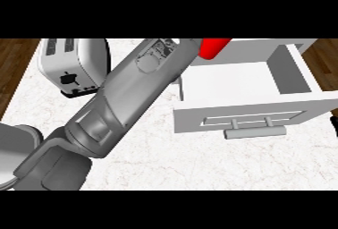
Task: Pick up the can, place it into the drawer and close the drawer
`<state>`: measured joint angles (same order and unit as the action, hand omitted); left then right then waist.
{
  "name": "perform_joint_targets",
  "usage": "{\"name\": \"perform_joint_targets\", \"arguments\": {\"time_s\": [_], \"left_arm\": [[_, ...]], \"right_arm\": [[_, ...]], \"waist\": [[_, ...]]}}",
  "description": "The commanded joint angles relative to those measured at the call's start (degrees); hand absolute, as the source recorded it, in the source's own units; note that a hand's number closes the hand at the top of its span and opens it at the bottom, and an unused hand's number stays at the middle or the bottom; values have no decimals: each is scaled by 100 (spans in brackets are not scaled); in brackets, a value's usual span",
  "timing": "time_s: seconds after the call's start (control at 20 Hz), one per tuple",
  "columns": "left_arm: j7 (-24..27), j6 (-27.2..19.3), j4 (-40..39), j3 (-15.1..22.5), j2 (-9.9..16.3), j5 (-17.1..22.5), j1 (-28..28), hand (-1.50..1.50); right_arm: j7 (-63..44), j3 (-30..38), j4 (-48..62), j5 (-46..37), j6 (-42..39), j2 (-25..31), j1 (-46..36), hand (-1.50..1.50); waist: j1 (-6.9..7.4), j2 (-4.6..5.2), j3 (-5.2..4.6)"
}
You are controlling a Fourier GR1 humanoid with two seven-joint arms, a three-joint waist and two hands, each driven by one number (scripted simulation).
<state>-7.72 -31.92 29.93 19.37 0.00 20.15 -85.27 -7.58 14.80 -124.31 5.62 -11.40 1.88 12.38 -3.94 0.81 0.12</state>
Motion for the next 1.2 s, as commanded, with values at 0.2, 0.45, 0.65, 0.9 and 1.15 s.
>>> {"name": "perform_joint_targets", "arguments": {"time_s": [0.2, 0.45, 0.65, 0.9, 1.15], "left_arm": [[299, -342, -285, 742, 0, 508, 99, 150], [472, -526, -548, 955, 0, 615, -8, 150], [621, -504, -930, 1048, 0, 649, -22, 150], [990, -521, -855, 1332, 0, 721, 170, 150], [941, -746, -848, 1568, 0, 834, 331, -150]], "right_arm": [[16, -161, 230, -245, 47, -20, -200, -150], [-51, -115, 123, -140, 137, -39, -364, -150], [-5, -195, 127, -144, 74, -57, -334, -150], [-94, -37, 100, -109, 19, 158, -420, -150], [66, 23, 430, -29, 5, 172, -630, -150]], "waist": [[-123, 23, 5], [-146, 34, 3], [-285, 88, 8], [-306, 84, 4], [-246, 74, 6]]}}
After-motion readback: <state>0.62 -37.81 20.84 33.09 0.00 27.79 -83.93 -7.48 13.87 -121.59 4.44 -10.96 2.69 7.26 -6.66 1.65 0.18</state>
